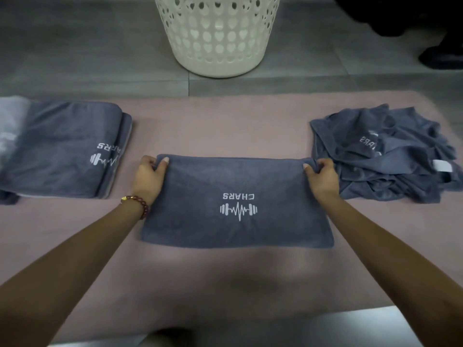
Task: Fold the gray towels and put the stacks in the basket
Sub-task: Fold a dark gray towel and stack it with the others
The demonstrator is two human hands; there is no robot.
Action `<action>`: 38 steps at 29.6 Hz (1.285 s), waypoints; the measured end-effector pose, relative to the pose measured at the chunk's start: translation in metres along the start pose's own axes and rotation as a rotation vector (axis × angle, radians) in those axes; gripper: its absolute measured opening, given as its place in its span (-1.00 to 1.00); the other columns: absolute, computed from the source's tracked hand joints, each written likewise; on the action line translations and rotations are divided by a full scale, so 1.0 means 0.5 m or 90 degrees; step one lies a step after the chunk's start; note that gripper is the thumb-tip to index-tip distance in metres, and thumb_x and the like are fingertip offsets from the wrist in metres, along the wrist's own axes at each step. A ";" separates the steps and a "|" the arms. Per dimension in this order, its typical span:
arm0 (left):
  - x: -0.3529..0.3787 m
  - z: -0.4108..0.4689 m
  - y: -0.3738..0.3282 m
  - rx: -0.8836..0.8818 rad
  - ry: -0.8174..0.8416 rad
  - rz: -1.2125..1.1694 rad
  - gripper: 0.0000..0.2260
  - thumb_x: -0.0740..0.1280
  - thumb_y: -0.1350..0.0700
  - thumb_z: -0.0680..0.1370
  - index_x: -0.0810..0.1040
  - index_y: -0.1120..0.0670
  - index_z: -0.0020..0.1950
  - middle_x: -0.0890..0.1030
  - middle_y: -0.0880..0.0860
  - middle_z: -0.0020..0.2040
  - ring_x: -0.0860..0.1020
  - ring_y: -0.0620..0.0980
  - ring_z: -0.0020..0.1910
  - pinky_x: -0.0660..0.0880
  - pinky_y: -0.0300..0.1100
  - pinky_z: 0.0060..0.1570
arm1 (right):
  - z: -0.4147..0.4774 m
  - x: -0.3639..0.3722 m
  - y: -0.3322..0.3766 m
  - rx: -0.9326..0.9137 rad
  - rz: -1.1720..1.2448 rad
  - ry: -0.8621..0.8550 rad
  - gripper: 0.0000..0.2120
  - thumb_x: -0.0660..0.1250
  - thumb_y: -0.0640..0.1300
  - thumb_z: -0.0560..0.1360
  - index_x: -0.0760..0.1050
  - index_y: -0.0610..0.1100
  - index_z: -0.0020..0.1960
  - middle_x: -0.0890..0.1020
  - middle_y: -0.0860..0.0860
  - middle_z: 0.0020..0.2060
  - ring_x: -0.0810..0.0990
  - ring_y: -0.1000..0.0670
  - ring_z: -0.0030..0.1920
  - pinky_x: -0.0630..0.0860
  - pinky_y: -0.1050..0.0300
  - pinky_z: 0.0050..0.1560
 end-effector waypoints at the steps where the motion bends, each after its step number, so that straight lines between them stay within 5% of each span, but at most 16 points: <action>1: -0.007 -0.011 0.010 -0.023 0.005 -0.025 -0.74 0.24 -0.07 0.58 0.39 0.14 -0.01 0.48 0.03 -0.22 0.46 0.07 -0.14 0.36 -0.11 -0.09 | 0.000 -0.007 -0.007 0.011 0.055 -0.001 -0.63 0.28 0.00 0.52 0.38 -0.24 0.19 0.55 -0.15 0.02 0.51 -0.10 0.05 0.35 0.12 0.03; 3: -0.022 -0.044 0.028 -0.039 0.026 -0.030 -0.70 0.24 -0.12 0.56 0.41 0.12 -0.08 0.44 -0.03 -0.29 0.42 0.00 -0.23 0.32 -0.14 -0.16 | -0.012 -0.027 -0.031 0.033 0.133 -0.016 -0.63 0.30 0.11 0.45 0.39 -0.18 0.02 0.49 -0.06 -0.11 0.44 0.01 -0.05 0.34 0.19 -0.05; 6: -0.041 -0.122 0.063 -0.052 0.060 -0.031 -0.72 0.26 -0.10 0.56 0.42 0.10 -0.18 0.47 -0.05 -0.30 0.42 -0.11 -0.31 0.33 -0.17 -0.29 | -0.072 -0.040 -0.089 0.074 0.154 0.033 -0.78 0.27 -0.06 0.48 0.32 -0.09 -0.29 0.39 -0.01 -0.36 0.37 -0.01 -0.25 0.29 0.15 -0.30; 10: -0.062 -0.217 0.086 -0.009 0.004 -0.118 -0.90 0.33 0.09 0.55 0.42 0.03 -0.11 0.48 -0.07 -0.28 0.44 -0.20 -0.30 0.41 -0.26 -0.22 | -0.158 -0.064 -0.118 0.026 0.151 0.032 -0.72 0.27 -0.14 0.46 0.26 -0.03 -0.37 0.32 0.04 -0.44 0.28 0.15 -0.41 0.21 0.19 -0.35; 13: -0.057 -0.248 0.083 0.072 0.026 -0.083 -0.80 0.34 0.12 0.54 0.38 -0.10 0.06 0.54 0.06 -0.30 0.48 -0.12 -0.40 0.45 -0.17 -0.30 | -0.198 -0.079 -0.103 -0.043 0.102 -0.009 -0.88 0.31 -0.16 0.48 0.39 -0.13 -0.04 0.42 0.01 -0.37 0.37 0.19 -0.42 0.23 0.24 -0.36; 16: -0.059 -0.258 0.067 0.113 0.036 -0.048 -0.72 0.34 0.09 0.54 0.33 -0.27 0.02 0.59 0.19 -0.29 0.53 0.07 -0.38 0.48 -0.09 -0.36 | -0.223 -0.079 -0.073 -0.125 0.020 -0.031 -0.68 0.24 -0.22 0.55 0.28 -0.24 0.27 0.48 -0.03 -0.29 0.45 -0.02 -0.35 0.31 0.16 -0.31; 19: -0.066 -0.258 0.054 0.119 0.005 -0.094 -0.72 0.36 0.13 0.52 0.34 -0.22 0.01 0.57 0.12 -0.32 0.50 -0.10 -0.42 0.45 -0.25 -0.44 | -0.229 -0.076 -0.063 -0.147 -0.032 -0.044 -0.64 0.20 -0.22 0.57 0.24 -0.24 0.33 0.50 -0.06 -0.24 0.47 -0.09 -0.29 0.32 0.12 -0.27; 23: -0.064 -0.251 0.079 0.082 0.013 -0.009 -0.77 0.34 0.09 0.53 0.39 -0.01 0.14 0.56 0.12 -0.29 0.52 0.10 -0.31 0.42 -0.11 -0.38 | -0.223 -0.057 -0.087 -0.135 -0.105 -0.009 -0.62 0.13 -0.24 0.57 0.22 -0.15 0.38 0.52 -0.09 -0.20 0.55 -0.19 -0.21 0.32 0.11 -0.23; 29: -0.062 -0.261 0.078 0.093 0.008 0.199 -0.66 0.29 0.04 0.56 0.29 0.12 0.26 0.50 0.03 -0.33 0.55 0.22 -0.27 0.31 -0.07 -0.35 | -0.223 -0.047 -0.086 -0.136 -0.242 0.016 -0.54 0.06 -0.33 0.55 0.25 0.00 0.40 0.43 -0.16 0.17 0.54 -0.27 -0.07 0.40 -0.01 -0.17; 33: -0.067 -0.278 0.076 0.091 -0.113 0.246 -0.58 0.31 0.25 0.52 0.31 0.18 0.35 0.49 0.27 0.10 0.49 0.34 0.00 0.39 0.15 -0.08 | -0.243 -0.072 -0.093 -0.119 -0.139 -0.113 -0.61 0.20 -0.34 0.51 0.36 -0.15 0.31 0.37 -0.18 0.24 0.54 -0.28 -0.11 0.38 0.05 -0.22; 35: -0.054 -0.284 0.035 0.181 -0.156 0.294 -0.56 0.27 0.30 0.47 0.35 0.18 0.35 0.40 0.33 0.22 0.38 0.29 0.14 0.33 0.18 0.06 | -0.255 -0.083 -0.070 -0.191 -0.128 -0.177 -0.54 0.26 -0.44 0.39 0.39 -0.22 0.27 0.37 -0.25 0.22 0.50 -0.27 0.01 0.48 -0.05 -0.07; 38: 0.049 -0.302 -0.060 0.422 -0.001 0.352 -0.59 0.12 0.10 0.52 0.41 0.09 0.35 0.36 0.24 0.36 0.28 0.16 0.34 0.22 0.14 0.24 | -0.280 -0.035 -0.015 -0.367 -0.223 -0.129 -0.53 0.26 -0.29 0.42 0.34 -0.15 0.32 0.39 -0.25 0.27 0.36 -0.24 0.25 0.34 -0.16 0.26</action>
Point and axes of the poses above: each hand's wrist, its own z-axis towards the middle knuckle, its own x-axis out of the palm, y = z × x, the point moved 9 cm from there along z, towards the middle knuckle
